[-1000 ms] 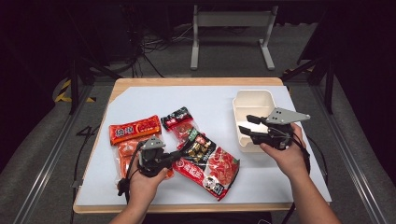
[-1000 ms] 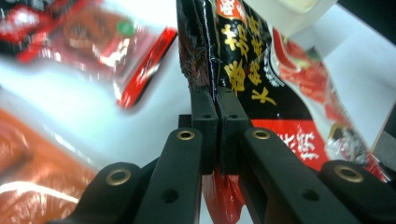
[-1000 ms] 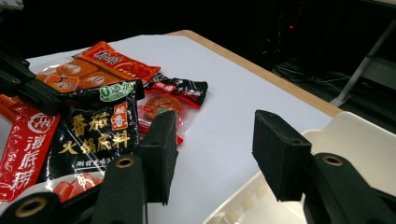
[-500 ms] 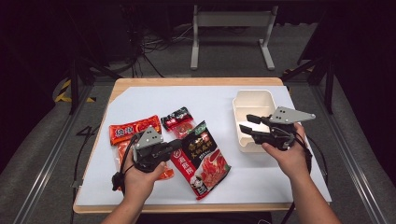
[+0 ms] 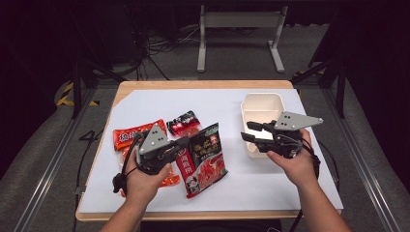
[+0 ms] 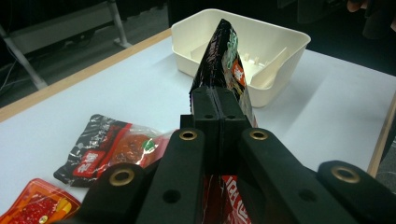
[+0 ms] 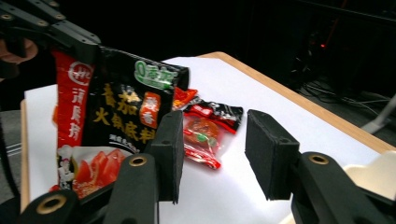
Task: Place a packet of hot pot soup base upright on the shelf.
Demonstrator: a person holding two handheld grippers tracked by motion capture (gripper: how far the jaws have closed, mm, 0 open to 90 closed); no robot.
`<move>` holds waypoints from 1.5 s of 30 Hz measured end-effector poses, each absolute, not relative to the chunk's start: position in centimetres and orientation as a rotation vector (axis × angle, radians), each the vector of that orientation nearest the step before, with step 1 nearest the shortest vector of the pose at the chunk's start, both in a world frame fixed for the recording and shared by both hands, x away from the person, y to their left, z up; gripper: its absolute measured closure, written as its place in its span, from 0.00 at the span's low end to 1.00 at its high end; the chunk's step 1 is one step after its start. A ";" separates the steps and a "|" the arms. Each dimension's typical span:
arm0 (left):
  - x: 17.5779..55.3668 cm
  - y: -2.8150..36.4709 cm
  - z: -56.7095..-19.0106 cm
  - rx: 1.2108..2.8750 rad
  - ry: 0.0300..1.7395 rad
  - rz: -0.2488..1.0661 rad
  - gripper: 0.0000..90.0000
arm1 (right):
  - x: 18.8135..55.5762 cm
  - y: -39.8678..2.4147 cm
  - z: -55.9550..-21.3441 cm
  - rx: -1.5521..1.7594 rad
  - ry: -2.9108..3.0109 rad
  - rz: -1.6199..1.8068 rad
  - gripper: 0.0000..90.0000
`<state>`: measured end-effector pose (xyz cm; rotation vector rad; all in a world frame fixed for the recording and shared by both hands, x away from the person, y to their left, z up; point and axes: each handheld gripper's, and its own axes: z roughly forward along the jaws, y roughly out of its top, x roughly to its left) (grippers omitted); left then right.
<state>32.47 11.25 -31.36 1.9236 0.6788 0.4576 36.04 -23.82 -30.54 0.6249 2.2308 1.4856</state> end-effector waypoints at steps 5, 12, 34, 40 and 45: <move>32.5 11.3 -30.6 1.920 0.651 0.469 1.00 | 36.1 -22.6 -30.2 0.579 2.263 1.523 0.62; 32.6 11.1 -29.9 1.924 0.609 0.469 1.00 | 36.3 -20.7 -30.2 0.527 2.312 1.530 0.59; 32.6 11.1 -30.0 1.897 0.534 0.452 0.99 | 38.9 -16.8 -30.8 0.541 2.533 1.573 0.46; 32.7 11.2 -30.0 1.885 0.526 0.442 0.99 | 39.1 -17.2 -30.5 0.541 2.538 1.508 0.76; 32.7 11.3 -30.0 1.867 0.540 0.436 0.99 | 38.8 -17.1 -30.3 0.533 2.525 1.455 0.86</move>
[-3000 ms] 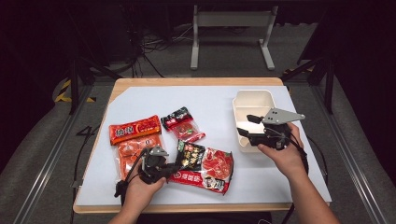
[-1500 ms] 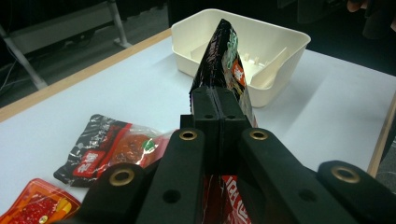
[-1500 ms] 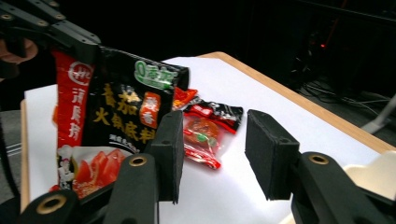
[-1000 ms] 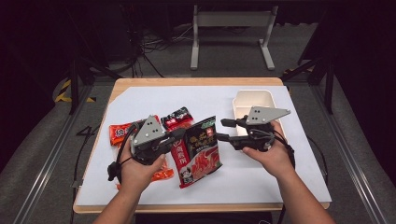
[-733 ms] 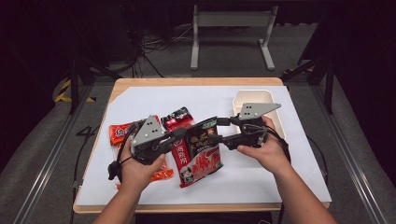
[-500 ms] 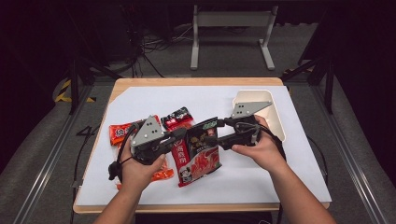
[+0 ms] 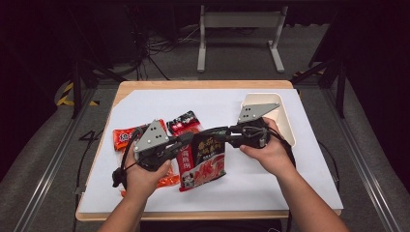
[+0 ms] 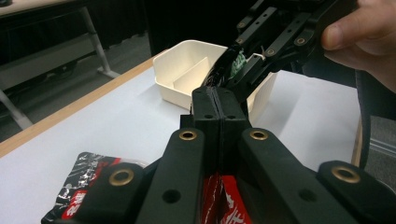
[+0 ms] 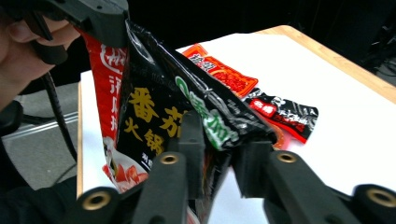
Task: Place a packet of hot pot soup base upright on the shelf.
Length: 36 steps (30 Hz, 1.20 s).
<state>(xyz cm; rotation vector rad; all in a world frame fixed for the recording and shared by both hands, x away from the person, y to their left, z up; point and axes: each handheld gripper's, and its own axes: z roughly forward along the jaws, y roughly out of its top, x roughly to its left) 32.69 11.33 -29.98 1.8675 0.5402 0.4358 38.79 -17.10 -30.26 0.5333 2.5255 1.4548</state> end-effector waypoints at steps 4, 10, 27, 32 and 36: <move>32.8 11.6 -30.0 1.858 0.547 0.430 0.99 | 38.3 -16.8 -30.0 0.505 2.502 1.414 0.90; 33.0 11.8 -30.0 1.840 0.544 0.411 0.98 | 38.1 -16.6 -29.7 0.482 2.476 1.380 0.92; 33.4 13.8 -29.8 1.758 0.610 0.406 0.52 | 38.4 -17.9 -26.7 0.503 2.371 1.335 0.93; 33.7 14.3 -29.9 1.748 0.632 0.393 0.46 | 38.8 -18.7 -25.3 0.510 2.334 1.318 0.93; 33.9 14.6 -30.0 1.743 0.648 0.401 0.44 | 39.2 -19.5 -24.4 0.525 2.302 1.317 0.93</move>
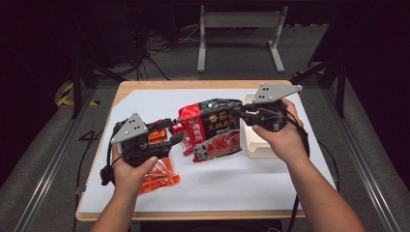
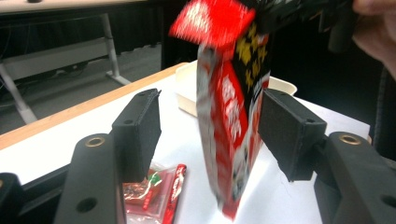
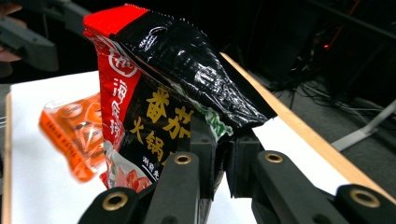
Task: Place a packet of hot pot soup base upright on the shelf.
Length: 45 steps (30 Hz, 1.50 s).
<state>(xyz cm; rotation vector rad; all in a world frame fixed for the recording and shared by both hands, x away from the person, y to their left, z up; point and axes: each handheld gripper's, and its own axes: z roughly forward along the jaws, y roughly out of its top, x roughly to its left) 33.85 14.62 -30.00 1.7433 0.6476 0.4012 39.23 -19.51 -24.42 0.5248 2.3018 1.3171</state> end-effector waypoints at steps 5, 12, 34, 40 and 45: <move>34.4 15.0 -30.5 1.740 0.673 0.395 0.42 | 39.9 -20.5 -23.5 0.543 2.268 1.312 0.92; 35.1 15.5 -31.1 1.738 0.724 0.393 0.39 | 40.9 -21.9 -22.6 0.563 2.228 1.297 0.92; 36.1 16.2 -32.1 1.763 0.790 0.442 0.34 | 44.6 -25.3 -21.7 0.645 2.117 1.198 0.92; 36.1 16.6 -32.4 1.758 0.806 0.441 0.34 | 46.0 -26.5 -21.7 0.665 2.083 1.198 0.92; 36.0 17.0 -32.7 1.759 0.822 0.444 0.34 | 47.0 -27.5 -21.7 0.688 2.046 1.205 0.92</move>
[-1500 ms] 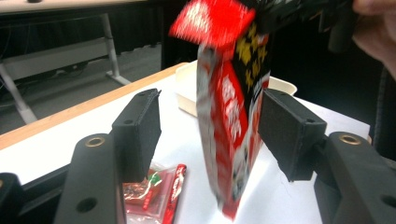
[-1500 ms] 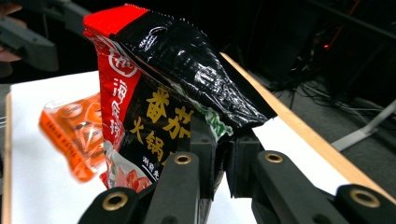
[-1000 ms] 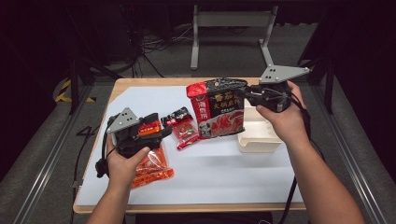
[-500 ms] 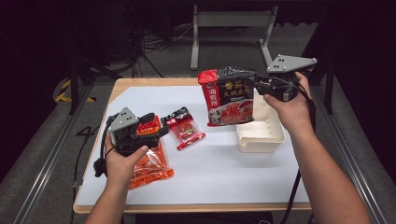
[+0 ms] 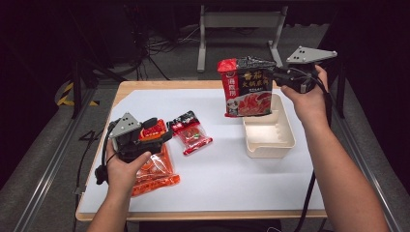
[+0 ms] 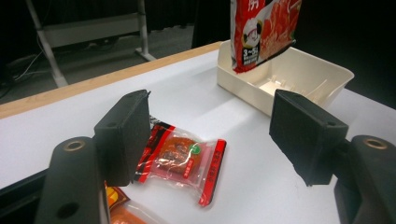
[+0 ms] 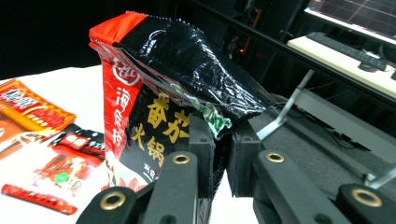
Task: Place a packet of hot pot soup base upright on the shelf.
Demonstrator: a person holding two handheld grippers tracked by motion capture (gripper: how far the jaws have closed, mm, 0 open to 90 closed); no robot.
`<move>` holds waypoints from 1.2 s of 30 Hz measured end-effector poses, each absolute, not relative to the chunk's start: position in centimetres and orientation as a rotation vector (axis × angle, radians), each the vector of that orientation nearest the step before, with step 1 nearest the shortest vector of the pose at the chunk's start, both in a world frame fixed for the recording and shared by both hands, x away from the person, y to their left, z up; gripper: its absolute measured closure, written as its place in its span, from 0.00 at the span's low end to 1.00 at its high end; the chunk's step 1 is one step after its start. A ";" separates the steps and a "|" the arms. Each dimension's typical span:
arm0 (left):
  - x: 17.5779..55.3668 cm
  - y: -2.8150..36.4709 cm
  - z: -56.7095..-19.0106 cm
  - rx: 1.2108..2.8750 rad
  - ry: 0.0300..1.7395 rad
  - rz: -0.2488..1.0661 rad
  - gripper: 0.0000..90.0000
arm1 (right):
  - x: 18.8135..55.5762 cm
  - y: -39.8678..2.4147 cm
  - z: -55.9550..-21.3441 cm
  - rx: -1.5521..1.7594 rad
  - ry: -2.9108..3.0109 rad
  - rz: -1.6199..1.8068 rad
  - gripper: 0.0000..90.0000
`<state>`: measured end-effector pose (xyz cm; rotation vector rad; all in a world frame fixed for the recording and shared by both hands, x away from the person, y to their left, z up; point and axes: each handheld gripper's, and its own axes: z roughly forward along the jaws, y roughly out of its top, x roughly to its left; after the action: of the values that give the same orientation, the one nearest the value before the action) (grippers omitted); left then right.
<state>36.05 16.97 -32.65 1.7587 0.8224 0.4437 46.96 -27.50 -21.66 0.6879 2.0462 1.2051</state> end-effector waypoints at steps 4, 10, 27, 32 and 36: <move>36.1 17.1 -32.7 1.758 0.826 0.448 0.34 | 47.5 -28.0 -21.7 0.704 2.025 1.207 0.92; 36.2 17.0 -32.8 1.764 0.828 0.443 0.33 | 48.6 -29.0 -21.9 0.748 1.988 1.192 0.92; 36.5 17.3 -33.2 1.766 0.845 0.432 0.33 | 50.3 -30.7 -22.8 0.818 1.923 1.173 0.91; 36.6 17.3 -33.2 1.766 0.845 0.431 0.33 | 50.5 -31.2 -23.0 0.836 1.903 1.165 0.91; 36.6 17.3 -33.2 1.766 0.844 0.430 0.33 | 50.7 -31.5 -23.3 0.838 1.901 1.157 0.91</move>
<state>36.56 17.28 -33.20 1.7659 0.8440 0.4299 50.68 -31.52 -23.26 0.8381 1.9013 1.1565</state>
